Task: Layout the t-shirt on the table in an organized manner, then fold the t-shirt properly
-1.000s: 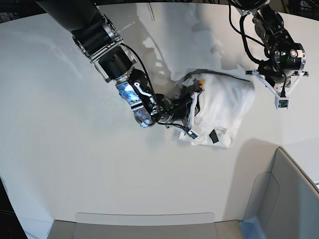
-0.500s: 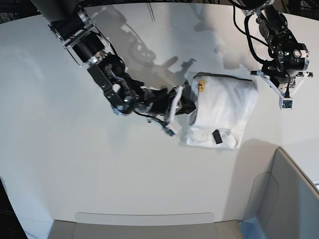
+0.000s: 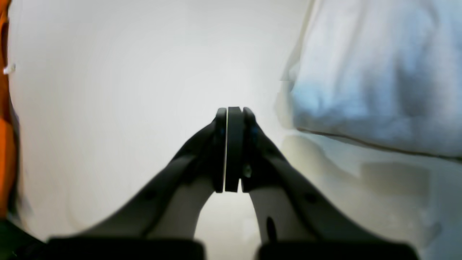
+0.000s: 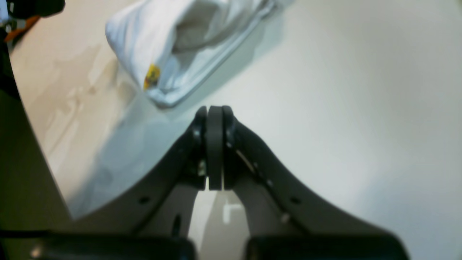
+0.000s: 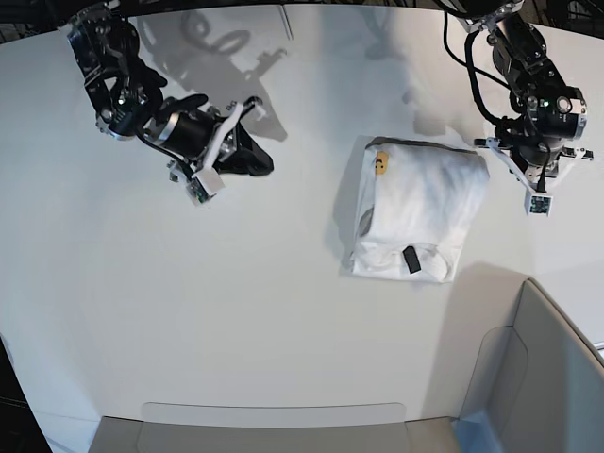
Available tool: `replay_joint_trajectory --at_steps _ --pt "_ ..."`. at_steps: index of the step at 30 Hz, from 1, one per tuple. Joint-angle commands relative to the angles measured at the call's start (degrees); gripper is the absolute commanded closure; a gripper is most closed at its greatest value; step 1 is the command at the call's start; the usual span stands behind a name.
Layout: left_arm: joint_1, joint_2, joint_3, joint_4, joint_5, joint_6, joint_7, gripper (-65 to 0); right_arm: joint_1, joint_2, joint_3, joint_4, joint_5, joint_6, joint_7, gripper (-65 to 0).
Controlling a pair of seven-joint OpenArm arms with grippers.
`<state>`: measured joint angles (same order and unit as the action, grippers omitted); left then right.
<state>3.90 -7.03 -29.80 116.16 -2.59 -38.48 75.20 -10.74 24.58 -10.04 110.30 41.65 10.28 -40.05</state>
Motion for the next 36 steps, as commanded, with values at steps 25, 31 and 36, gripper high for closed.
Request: replay_joint_trajectory --at_steps 25,31,36 --pt "21.3 3.2 -26.5 0.9 0.6 -1.5 -11.8 0.0 -42.9 0.8 16.7 7.9 0.5 0.9 13.5 0.0" --pt "27.4 6.1 -27.0 0.9 0.6 -1.5 -14.0 0.0 -51.9 3.6 16.6 7.9 0.5 0.9 17.9 0.0" --pt "33.3 11.3 -27.0 0.8 0.6 -1.5 -22.4 0.0 -57.9 6.0 16.5 7.8 0.5 0.9 21.2 0.0"
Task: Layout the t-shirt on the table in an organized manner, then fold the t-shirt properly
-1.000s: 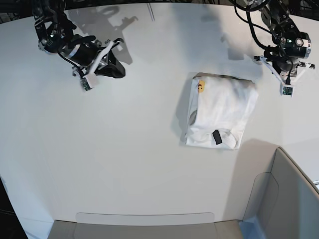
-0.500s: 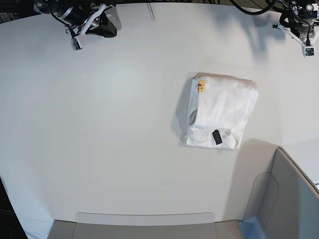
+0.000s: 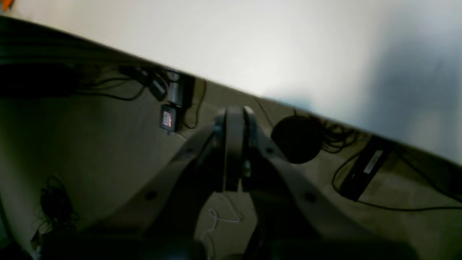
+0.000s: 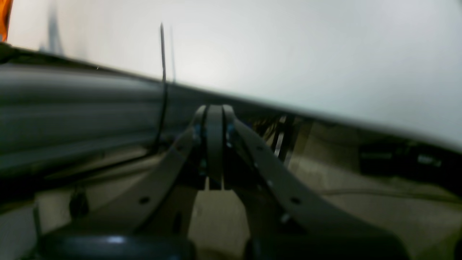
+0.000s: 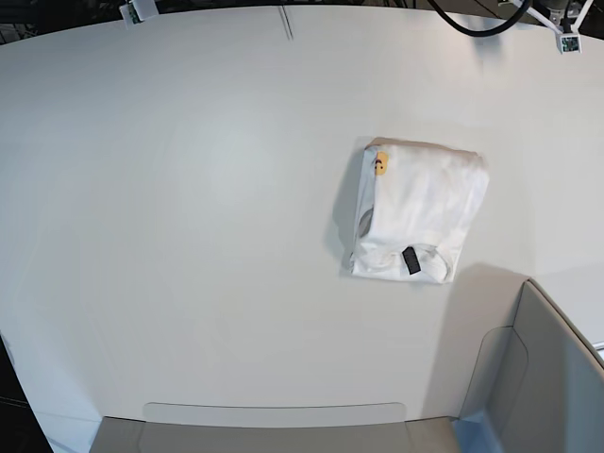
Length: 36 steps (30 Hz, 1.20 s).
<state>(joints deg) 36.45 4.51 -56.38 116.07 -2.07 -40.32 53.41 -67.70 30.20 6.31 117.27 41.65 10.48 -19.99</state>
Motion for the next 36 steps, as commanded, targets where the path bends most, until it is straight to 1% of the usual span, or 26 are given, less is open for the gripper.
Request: replay_joint_trajectory --at_steps 1,5,6,8,10,11,12,14,16,19,20,22,24,26,29,33,34,36 --pt "1.7 0.6 -0.5 0.8 0.1 0.3 -1.8 0.0 -1.6 0.4 0.2 0.7 0.5 0.7 1.1 0.0" --pt "4.7 2.6 -0.4 -1.2 0.1 0.3 -4.7 0.0 -4.3 0.8 0.2 0.0 -0.1 0.7 1.1 0.0" --pt "5.0 2.6 -0.4 -2.0 0.1 0.3 -5.0 0.0 -4.7 0.8 0.2 -0.5 -1.3 0.7 1.1 0.0" --pt "5.8 2.6 -0.4 -4.5 0.1 0.3 -5.2 0.0 -5.1 0.4 0.1 -2.0 -5.7 0.7 1.1 0.0" --pt "6.7 2.3 -0.5 -6.8 0.1 0.3 -5.7 0.0 -5.5 -1.0 0.1 -3.7 -9.3 0.7 1.1 0.0" --pt "7.2 2.4 -0.5 -8.0 0.1 0.3 -6.9 0.0 -5.7 -1.6 0.1 -4.9 -10.6 1.0 1.1 0.0" --pt "8.0 2.5 -0.5 -9.7 0.1 0.3 -8.7 0.0 -5.9 -2.2 0.1 -5.8 -12.0 2.4 1.2 0.0" --pt "9.0 2.6 -0.5 -13.7 0.1 0.3 -12.7 0.0 -5.9 -3.9 0.2 -7.6 -13.8 6.8 1.2 0.0" --pt "9.4 2.6 -0.5 -18.4 0.2 0.3 -16.5 0.0 -5.8 -6.6 0.8 -10.2 -15.0 10.9 1.2 0.0" --pt "10.5 2.3 -0.4 -25.5 0.3 0.3 -21.7 0.0 -4.6 -9.2 3.0 -16.0 -16.6 15.2 1.3 0.0" --pt "10.4 2.3 -0.1 -27.6 0.9 0.3 -23.2 0.0 -3.7 -9.7 3.3 -17.9 -17.0 16.2 1.3 0.0" --pt "9.9 2.3 -0.3 -32.2 4.9 0.3 -26.4 0.0 -2.1 -9.8 3.6 -21.9 -17.5 17.6 1.4 0.0" --pt "8.8 2.4 -0.4 -36.8 9.4 0.3 -29.8 0.0 -0.9 -9.5 3.5 -24.9 -17.4 18.1 1.4 0.0" --pt "6.5 2.4 -0.7 -42.2 13.3 0.3 -34.6 0.0 0.3 -9.5 3.2 -27.7 -17.4 18.3 1.4 0.0" --pt "4.0 2.5 -4.2 -50.4 17.8 0.3 -41.5 0.0 2.6 -8.4 3.1 -32.5 -17.4 18.3 1.4 0.0" --pt "-0.6 2.2 -9.4 -60.6 25.2 0.3 -48.0 0.0 6.6 -7.7 3.1 -40.6 -17.6 18.5 1.4 0.0" --pt "-1.5 2.2 -11.1 -62.8 26.7 0.3 -49.5 0.0 7.5 -7.5 3.1 -42.3 -18.2 18.5 1.5 0.0" --pt "-3.1 2.0 -14.5 -66.7 30.7 0.3 -53.5 0.0 9.0 -7.8 3.0 -46.2 -21.6 18.5 3.8 0.0"
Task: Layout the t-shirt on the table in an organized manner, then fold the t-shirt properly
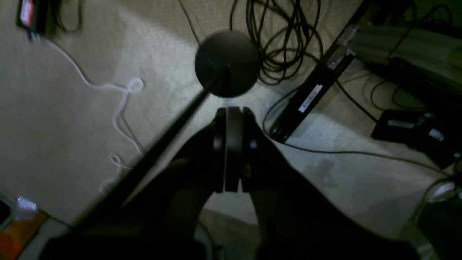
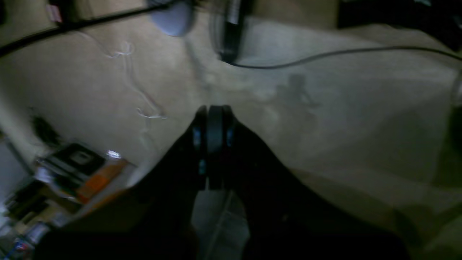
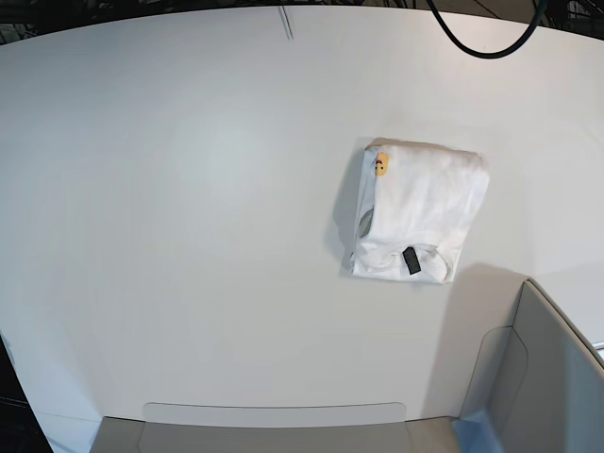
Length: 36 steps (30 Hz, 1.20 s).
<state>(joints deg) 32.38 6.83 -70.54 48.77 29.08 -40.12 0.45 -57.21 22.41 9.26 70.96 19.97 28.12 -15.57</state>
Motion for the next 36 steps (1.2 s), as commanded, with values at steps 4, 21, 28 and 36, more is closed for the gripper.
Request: replay_joint_trajectory --at_steps 4,21,28,36 --pt "-1.9 -0.8 -5.6 -5.9 6.7 0.1 -6.9 0.0 1.8 -1.2 -1.9 -8.7 -6.4 0.8 6.3 0.0" --pt "-11.9 -12.1 -9.8 -38.7 28.7 6.1 -8.5 0.0 31.9 0.9 -3.6 -66.5 -12.0 6.1 22.7 0.0" --pt "-16.1 -13.6 -9.7 -42.0 30.1 17.2 -6.2 0.0 41.3 1.6 -3.6 -71.0 -19.3 5.3 22.6 0.0" --pt "-21.3 -13.3 -9.7 -42.1 30.2 19.5 -0.4 -2.4 47.3 -1.7 -3.6 -71.0 -31.7 -7.9 20.5 0.0"
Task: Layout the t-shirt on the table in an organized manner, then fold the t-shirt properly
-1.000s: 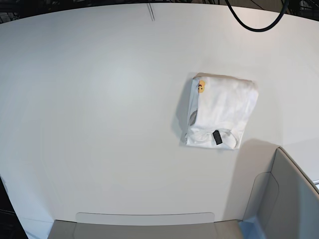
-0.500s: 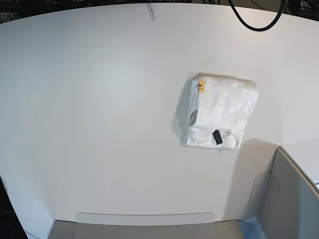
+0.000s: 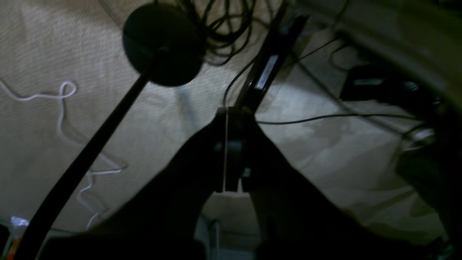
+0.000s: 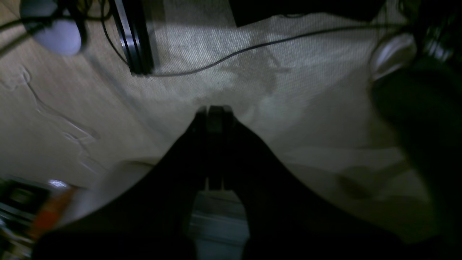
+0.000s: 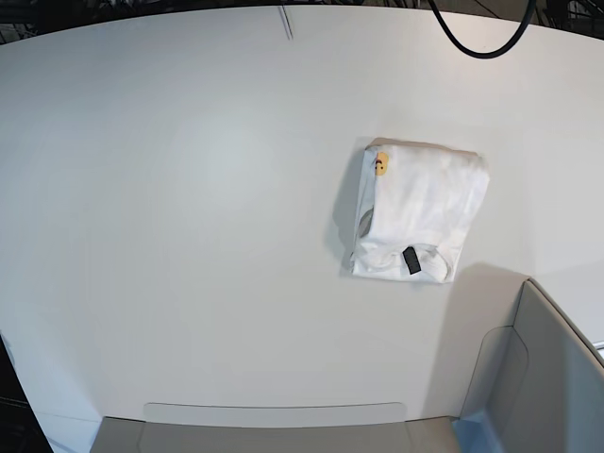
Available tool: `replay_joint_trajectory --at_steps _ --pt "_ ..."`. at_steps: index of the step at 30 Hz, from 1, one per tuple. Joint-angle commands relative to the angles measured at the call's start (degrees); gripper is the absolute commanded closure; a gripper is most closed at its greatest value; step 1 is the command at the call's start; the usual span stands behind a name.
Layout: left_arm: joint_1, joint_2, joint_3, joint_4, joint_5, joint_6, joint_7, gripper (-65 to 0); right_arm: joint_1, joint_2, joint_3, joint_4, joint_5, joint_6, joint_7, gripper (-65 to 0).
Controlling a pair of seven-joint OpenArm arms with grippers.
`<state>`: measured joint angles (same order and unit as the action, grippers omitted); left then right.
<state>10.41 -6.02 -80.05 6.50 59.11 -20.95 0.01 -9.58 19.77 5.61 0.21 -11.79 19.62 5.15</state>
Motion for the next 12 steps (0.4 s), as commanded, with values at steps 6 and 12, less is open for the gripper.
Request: replay_joint_trajectory --at_steps 6,12 --pt "0.3 -0.4 -0.3 0.1 0.2 1.3 0.2 -4.3 3.2 -0.8 0.1 -0.2 -9.3 -0.8 -4.0 0.0" --pt "-0.6 -0.4 -0.3 0.1 0.1 1.3 0.2 -4.3 4.7 -2.1 0.1 -0.2 -13.0 -0.8 -6.7 0.0"
